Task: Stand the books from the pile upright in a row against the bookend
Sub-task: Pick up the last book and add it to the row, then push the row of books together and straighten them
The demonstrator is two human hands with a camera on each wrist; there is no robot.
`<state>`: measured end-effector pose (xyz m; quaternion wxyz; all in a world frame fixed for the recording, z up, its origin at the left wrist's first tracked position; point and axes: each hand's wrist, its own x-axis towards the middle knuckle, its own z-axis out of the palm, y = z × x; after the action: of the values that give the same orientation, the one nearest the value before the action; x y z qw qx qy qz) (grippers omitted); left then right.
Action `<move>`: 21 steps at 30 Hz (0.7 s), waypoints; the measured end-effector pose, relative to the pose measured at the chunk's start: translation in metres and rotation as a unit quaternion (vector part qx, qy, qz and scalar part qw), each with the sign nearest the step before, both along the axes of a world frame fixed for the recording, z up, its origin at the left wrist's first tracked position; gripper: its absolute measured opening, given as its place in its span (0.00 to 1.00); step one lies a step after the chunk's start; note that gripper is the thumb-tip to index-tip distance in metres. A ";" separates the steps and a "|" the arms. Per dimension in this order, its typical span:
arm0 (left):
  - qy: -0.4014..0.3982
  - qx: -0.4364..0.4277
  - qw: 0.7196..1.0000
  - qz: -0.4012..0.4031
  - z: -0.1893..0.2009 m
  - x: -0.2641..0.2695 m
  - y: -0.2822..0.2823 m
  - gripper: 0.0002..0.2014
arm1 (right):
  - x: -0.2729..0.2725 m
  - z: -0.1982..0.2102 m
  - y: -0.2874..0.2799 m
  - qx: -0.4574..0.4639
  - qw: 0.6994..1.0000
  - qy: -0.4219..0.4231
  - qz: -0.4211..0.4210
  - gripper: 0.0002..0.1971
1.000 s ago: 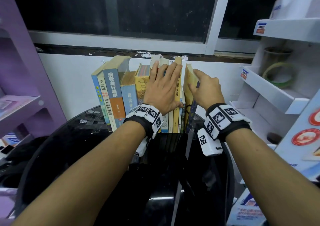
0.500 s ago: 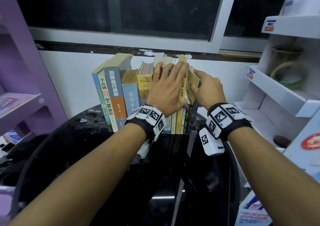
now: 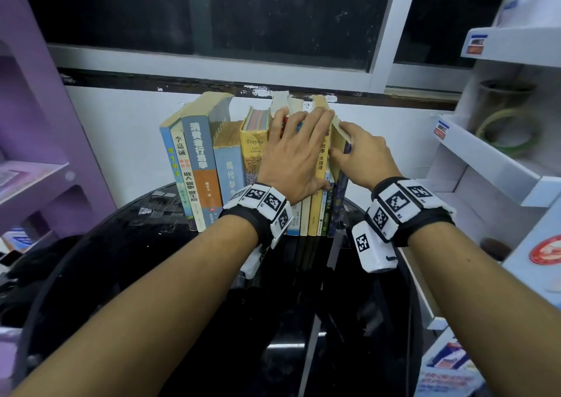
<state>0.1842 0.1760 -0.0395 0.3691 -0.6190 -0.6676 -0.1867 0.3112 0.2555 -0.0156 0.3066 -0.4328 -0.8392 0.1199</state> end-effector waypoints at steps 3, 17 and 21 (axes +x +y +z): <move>-0.002 -0.009 1.000 -0.003 0.002 0.000 -0.001 0.62 | 0.007 0.003 -0.005 -0.037 0.998 0.036 0.027 0.26; -0.155 0.090 0.978 -0.108 0.027 -0.037 -0.053 0.35 | 0.034 -0.019 -0.016 -0.134 0.988 0.010 0.073 0.37; -0.272 0.196 0.940 -0.064 0.011 -0.086 -0.092 0.32 | 0.031 -0.026 -0.022 -0.146 0.987 0.024 0.063 0.31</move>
<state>0.0980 0.0839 -0.0286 0.2742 -0.5014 -0.6520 -0.4982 0.3424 0.2330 -0.0415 0.2524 -0.4165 -0.8304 0.2705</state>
